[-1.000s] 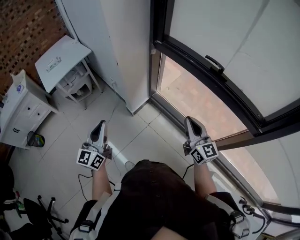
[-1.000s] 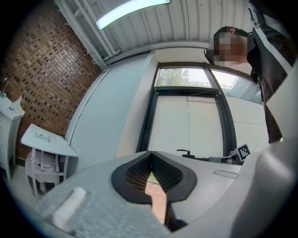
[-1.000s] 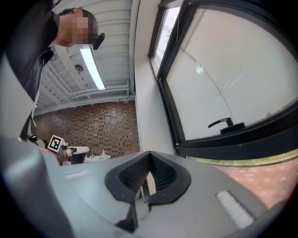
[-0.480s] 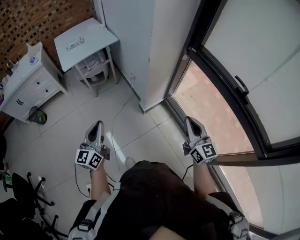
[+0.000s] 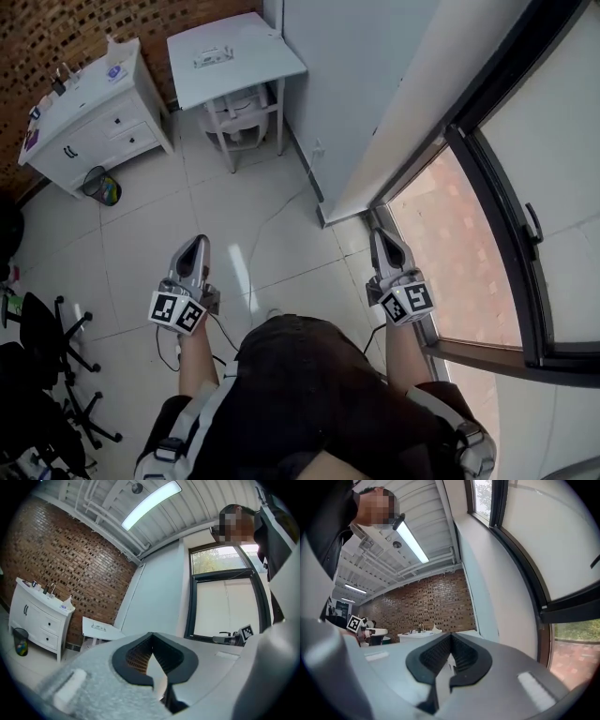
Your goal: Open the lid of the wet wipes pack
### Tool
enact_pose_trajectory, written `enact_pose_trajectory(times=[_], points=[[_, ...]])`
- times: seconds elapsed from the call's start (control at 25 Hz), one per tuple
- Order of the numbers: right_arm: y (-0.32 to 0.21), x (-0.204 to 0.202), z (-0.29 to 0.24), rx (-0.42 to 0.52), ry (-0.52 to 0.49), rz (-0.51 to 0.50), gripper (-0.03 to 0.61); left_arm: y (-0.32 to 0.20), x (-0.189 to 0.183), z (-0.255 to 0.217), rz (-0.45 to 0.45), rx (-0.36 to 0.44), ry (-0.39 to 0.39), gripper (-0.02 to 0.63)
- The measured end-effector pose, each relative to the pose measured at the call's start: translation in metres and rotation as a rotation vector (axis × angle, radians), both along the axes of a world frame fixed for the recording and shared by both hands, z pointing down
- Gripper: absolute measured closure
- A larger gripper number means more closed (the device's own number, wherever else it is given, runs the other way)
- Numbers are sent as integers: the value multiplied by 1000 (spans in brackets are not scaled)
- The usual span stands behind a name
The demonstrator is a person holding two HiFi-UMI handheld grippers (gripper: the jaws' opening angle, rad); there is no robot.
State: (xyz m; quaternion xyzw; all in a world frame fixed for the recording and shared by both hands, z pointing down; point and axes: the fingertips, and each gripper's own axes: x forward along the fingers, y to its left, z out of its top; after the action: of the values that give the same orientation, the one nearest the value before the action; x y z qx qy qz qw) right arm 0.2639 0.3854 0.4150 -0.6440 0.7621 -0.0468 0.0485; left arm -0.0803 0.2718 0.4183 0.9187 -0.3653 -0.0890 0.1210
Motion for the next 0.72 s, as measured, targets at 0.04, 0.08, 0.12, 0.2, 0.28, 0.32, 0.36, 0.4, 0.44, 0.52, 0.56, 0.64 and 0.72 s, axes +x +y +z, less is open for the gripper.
enact_pose_trajectory(times=[0.04, 0.08, 0.12, 0.2, 0.28, 0.32, 0.36, 0.4, 0.44, 0.52, 0.56, 0.64, 0.72], points=[[-8, -9, 0, 5, -3, -16, 578, -3, -9, 1, -8, 1, -6, 612], [-16, -19, -1, 10, -3, -34, 578, -7, -17, 2, -19, 0, -10, 612], [-24, -27, -2, 15, -1, -52, 578, -10, -25, 2, -31, -2, -14, 612], [-38, -41, -4, 16, 4, -82, 578, -17, -38, 2, -58, -2, -18, 612], [-52, -50, -3, 9, 2, -103, 578, -21, -48, 0, -74, 4, -15, 612], [-58, -54, -2, 5, -1, -113, 578, -22, -53, -1, -78, 7, -12, 612], [-64, -59, 0, 1, -3, -125, 578, -21, -58, -1, -84, 8, -8, 612], [-71, -65, 1, -2, -4, -141, 578, -21, -64, -1, -92, 9, -5, 612], [-77, -72, 3, -5, -1, -162, 578, -19, -72, -2, -108, 8, 1, 612], [-90, -95, 5, -8, 19, -219, 578, -14, -93, -3, -153, 8, 16, 612], [-95, -109, 6, -9, 35, -251, 578, -11, -104, -3, -176, 9, 21, 612], [-101, -136, 7, -12, 58, -314, 578, -3, -125, -1, -215, 7, 18, 612], [-106, -155, 8, -19, 66, -365, 578, 4, -138, 1, -251, 0, 11, 612]])
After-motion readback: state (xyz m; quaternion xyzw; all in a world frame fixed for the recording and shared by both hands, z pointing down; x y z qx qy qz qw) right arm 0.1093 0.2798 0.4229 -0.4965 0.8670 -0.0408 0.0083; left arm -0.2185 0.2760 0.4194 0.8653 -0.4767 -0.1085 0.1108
